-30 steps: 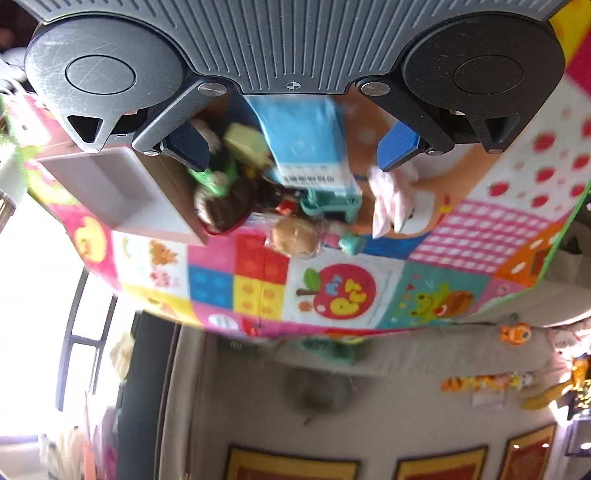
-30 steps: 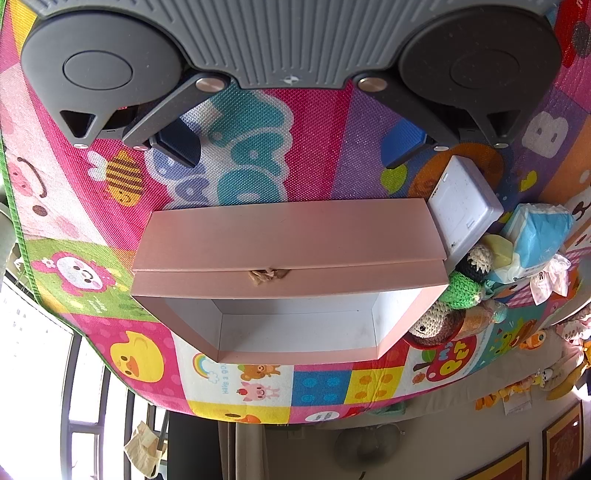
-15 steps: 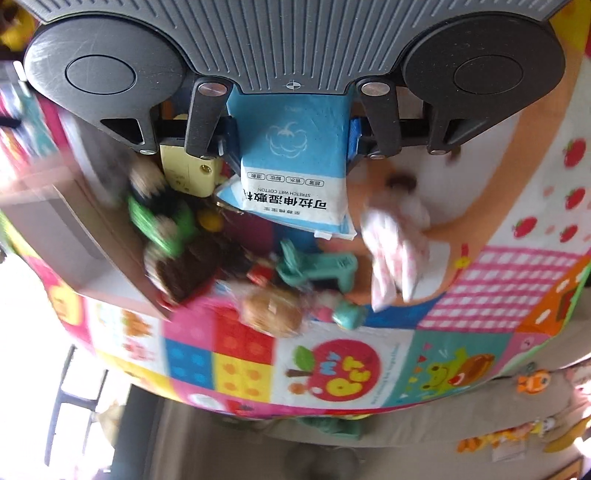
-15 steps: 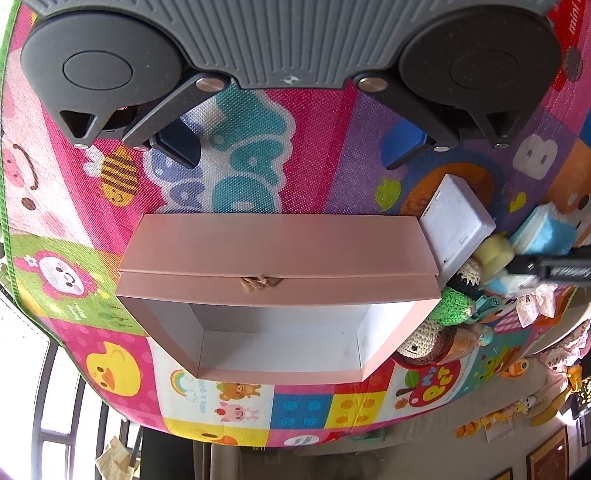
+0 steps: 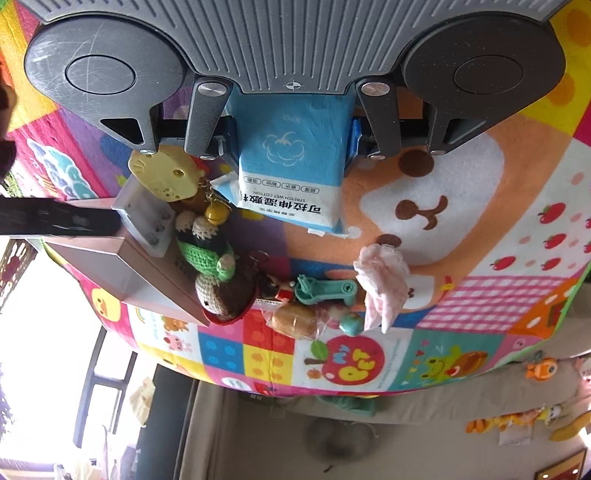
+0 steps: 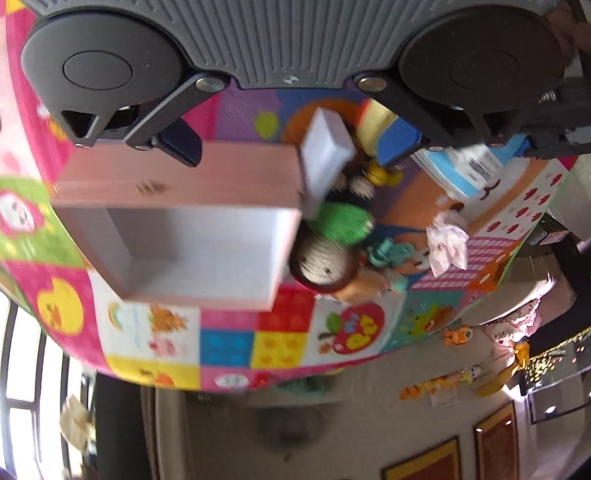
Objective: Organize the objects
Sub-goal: 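Grasp the blue wet-wipe pack with the left gripper while the right grasps the white charger, then drop the wipe pack and white charger into the pink box with both grippers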
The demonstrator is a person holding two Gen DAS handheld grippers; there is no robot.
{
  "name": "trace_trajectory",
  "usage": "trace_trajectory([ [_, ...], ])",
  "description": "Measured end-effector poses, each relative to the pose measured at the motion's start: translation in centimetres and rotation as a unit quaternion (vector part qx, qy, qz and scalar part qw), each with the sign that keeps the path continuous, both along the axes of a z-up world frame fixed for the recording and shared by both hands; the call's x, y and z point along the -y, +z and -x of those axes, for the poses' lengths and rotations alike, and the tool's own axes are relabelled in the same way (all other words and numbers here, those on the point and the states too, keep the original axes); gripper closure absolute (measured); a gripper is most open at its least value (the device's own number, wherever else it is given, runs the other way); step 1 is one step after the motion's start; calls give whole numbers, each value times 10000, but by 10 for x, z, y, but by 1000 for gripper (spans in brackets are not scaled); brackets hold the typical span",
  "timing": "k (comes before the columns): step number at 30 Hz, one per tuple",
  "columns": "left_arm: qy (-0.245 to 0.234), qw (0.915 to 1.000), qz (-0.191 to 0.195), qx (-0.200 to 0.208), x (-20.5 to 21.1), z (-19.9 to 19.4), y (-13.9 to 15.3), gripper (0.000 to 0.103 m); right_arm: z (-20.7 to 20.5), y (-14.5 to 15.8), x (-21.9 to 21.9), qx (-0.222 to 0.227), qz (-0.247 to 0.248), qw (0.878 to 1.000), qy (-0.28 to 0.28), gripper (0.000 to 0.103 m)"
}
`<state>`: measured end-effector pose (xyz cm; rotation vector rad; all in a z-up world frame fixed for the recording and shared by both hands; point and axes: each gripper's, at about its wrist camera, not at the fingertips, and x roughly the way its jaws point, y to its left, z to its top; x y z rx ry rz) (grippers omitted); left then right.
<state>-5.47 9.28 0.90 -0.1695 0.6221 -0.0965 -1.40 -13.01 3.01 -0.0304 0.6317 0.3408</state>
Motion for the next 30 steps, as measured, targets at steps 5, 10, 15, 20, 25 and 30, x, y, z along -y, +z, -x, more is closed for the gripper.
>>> trace_trajectory([
  [5,-7,10000,16,4,0,-1,0,47,-29,-10,-36,-384,132,9991,77,71],
  [10,-7,9997,242,9,-5,0,-2,47,-25,-15,-16,-1006,-313,9944,-83,86],
  [15,-9,9997,250,6,-6,0,-2,47,18,-20,45,-1883,-1175,9750,-134,83],
  [20,-8,9997,236,7,-6,1,-2,47,63,-23,64,-1141,-429,9920,-338,47],
  [25,34,9999,147,-3,-5,2,-2,47,55,-25,49,-1136,-506,9922,-129,35],
  [30,-1,9997,247,25,-10,13,12,48,56,-33,23,-767,151,9969,58,54],
])
